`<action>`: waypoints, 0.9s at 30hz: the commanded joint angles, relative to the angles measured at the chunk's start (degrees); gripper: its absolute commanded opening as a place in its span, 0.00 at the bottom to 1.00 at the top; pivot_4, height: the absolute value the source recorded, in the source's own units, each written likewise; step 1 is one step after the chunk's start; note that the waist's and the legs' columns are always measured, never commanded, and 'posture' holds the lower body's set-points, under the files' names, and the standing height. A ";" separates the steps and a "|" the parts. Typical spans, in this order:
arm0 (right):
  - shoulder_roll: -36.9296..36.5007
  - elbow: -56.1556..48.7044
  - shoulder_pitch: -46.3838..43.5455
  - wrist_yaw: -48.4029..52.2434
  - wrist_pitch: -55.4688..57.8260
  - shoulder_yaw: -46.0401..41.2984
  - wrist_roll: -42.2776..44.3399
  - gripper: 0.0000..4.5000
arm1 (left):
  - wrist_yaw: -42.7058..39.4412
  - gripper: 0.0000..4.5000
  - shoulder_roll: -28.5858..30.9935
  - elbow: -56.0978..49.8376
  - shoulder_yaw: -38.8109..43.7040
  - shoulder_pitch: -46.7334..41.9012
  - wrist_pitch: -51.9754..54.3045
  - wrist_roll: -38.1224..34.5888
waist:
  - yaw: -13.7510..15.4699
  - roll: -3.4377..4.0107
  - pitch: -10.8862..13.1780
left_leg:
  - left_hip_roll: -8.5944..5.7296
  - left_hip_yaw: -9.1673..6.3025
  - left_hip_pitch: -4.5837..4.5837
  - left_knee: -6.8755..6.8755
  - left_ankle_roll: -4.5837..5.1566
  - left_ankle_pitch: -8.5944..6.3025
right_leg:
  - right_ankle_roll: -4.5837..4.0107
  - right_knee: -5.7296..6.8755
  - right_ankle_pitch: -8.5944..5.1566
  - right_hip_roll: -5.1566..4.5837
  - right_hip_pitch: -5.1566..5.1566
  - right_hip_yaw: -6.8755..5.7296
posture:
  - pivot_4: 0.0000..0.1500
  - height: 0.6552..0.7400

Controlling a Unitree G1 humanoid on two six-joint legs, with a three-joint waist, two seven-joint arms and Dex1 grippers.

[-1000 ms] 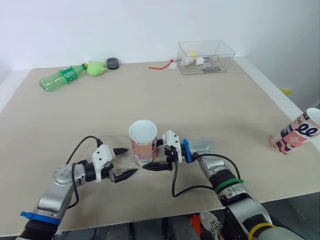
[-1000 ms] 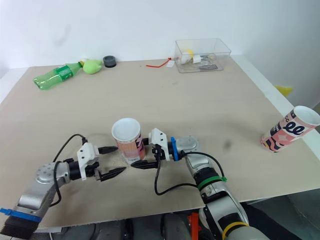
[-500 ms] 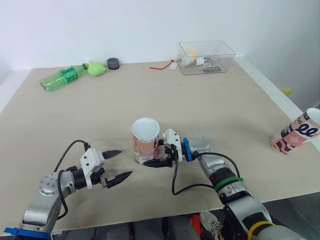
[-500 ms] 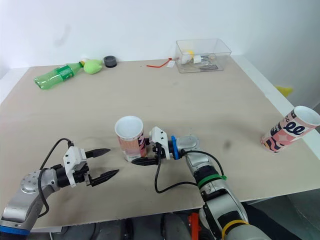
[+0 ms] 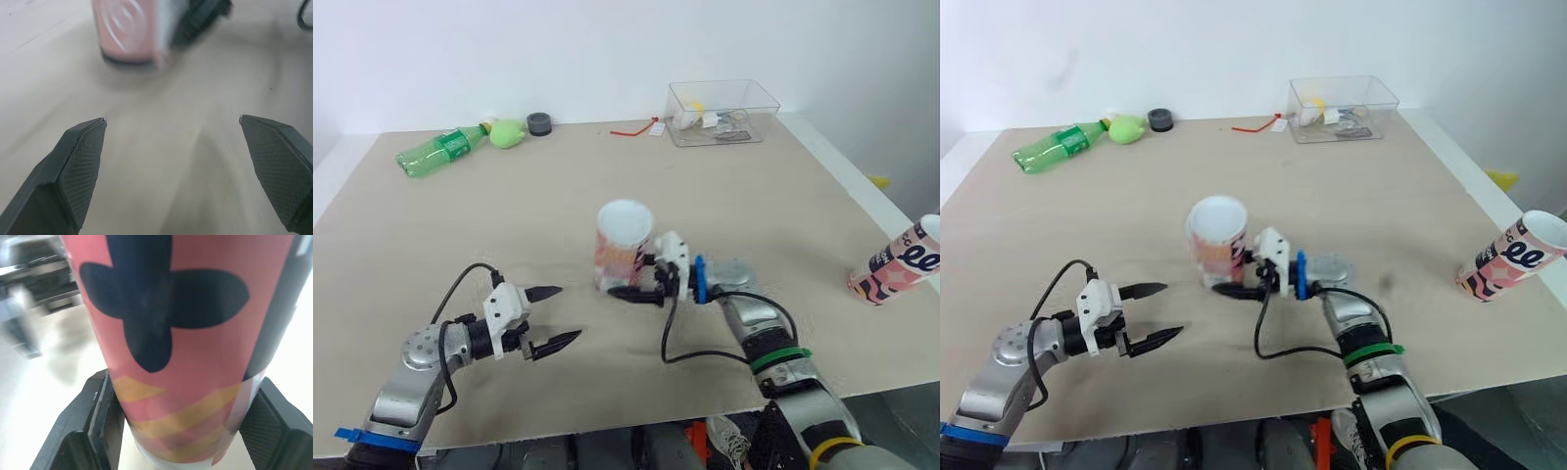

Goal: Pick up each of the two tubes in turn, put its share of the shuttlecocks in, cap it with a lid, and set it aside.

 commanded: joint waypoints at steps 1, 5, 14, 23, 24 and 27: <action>-5.21 -5.49 2.52 -9.45 5.86 -9.35 2.38 0.68 | -1.59 1.00 0.36 -0.80 -1.26 -1.76 -0.18 -0.10 | 0.45 0.00 0.00 | -0.04 -0.01 -0.02 0.00 -0.03 -0.02 | 0.02 -0.01 -0.02 -0.03 0.00 0.00 | 1.00 1.00; -9.20 -6.66 7.25 -25.06 9.24 -18.81 0.71 0.68 | -2.10 1.00 -0.57 0.07 -2.58 -4.85 0.94 -0.38 | 0.50 -0.01 0.01 | -0.16 0.00 -0.08 0.00 -0.10 -0.05 | 0.16 -0.05 -0.09 -0.15 0.00 0.02 | 1.00 1.00; -7.36 -6.07 13.52 -45.93 12.81 -27.58 -0.19 0.68 | -3.85 1.00 -2.61 1.67 -5.57 -9.60 2.51 -0.84 | -0.48 0.02 0.02 | -0.07 0.04 -0.01 -0.02 -0.14 -0.04 | 0.52 -0.05 -0.25 0.04 0.00 0.17 | 1.00 1.00; -6.42 -5.80 14.70 -48.59 15.55 -27.32 1.11 0.93 | -4.14 1.00 -3.44 1.70 -6.18 -11.63 3.84 -0.87 | -0.55 0.00 0.01 | -0.05 0.03 0.10 0.01 -0.25 0.09 | 0.61 -0.04 -0.13 0.25 0.12 0.20 | 1.00 1.00; -6.62 -6.17 15.20 -48.44 15.52 -27.02 0.95 0.98 | -4.14 1.00 -3.48 1.64 -6.23 -11.64 3.98 -0.84 | -0.51 0.00 0.01 | -0.07 0.04 0.09 0.01 -0.25 0.09 | 0.62 -0.04 -0.13 0.24 0.12 0.21 | 1.00 1.00; -6.74 -9.06 17.12 -48.66 16.78 -26.65 1.05 0.98 | -4.16 1.00 -3.53 1.44 -6.45 -11.60 4.28 -0.71 | -0.45 0.00 0.01 | -0.08 0.04 0.08 -0.01 -0.25 0.09 | 0.64 -0.05 -0.15 0.22 0.11 0.21 | 1.00 1.00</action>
